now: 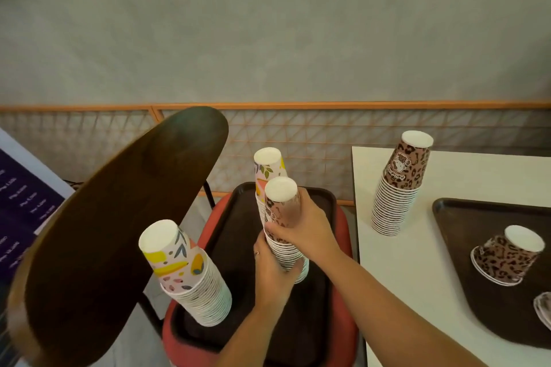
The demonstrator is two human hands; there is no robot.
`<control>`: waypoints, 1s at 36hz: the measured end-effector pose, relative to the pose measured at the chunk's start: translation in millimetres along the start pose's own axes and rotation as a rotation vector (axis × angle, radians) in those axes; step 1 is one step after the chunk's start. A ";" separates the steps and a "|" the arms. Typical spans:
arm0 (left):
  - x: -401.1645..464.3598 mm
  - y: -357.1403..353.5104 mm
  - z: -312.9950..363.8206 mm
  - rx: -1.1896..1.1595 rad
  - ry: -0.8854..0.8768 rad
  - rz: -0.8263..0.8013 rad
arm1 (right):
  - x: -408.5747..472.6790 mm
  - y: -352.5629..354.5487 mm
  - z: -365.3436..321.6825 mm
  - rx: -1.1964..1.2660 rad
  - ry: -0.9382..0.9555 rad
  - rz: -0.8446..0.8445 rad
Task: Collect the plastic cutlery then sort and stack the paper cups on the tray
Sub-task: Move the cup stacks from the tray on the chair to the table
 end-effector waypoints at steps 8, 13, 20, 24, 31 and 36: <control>1.4 -16.5 -34.1 -0.010 0.134 -0.047 | -11.1 26.5 11.2 0.098 -0.098 0.105; -1.4 -27.1 -35.4 0.005 0.143 -0.085 | -16.1 39.1 17.0 0.164 -0.158 0.116; -7.5 -34.2 -8.9 -0.074 0.103 -0.008 | -16.6 73.9 2.9 0.168 -0.112 0.122; -9.0 -52.2 20.1 -0.147 0.045 -0.036 | -15.1 107.9 -4.5 0.206 -0.068 0.141; -21.3 -116.0 45.1 -0.141 0.059 -0.190 | -18.3 172.1 16.1 0.165 -0.093 0.236; -34.2 -168.0 51.6 -0.139 0.104 -0.303 | -19.2 206.5 46.8 0.118 -0.147 0.275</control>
Point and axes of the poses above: each hand's wrist, its own x-axis towards the middle knuckle, its own y-axis out of the back of the hand, z = x × y, the point moved 6 cm from there along x, towards the middle knuckle, and after that the axes turned 6 degrees about z, right-handed, at the moved point
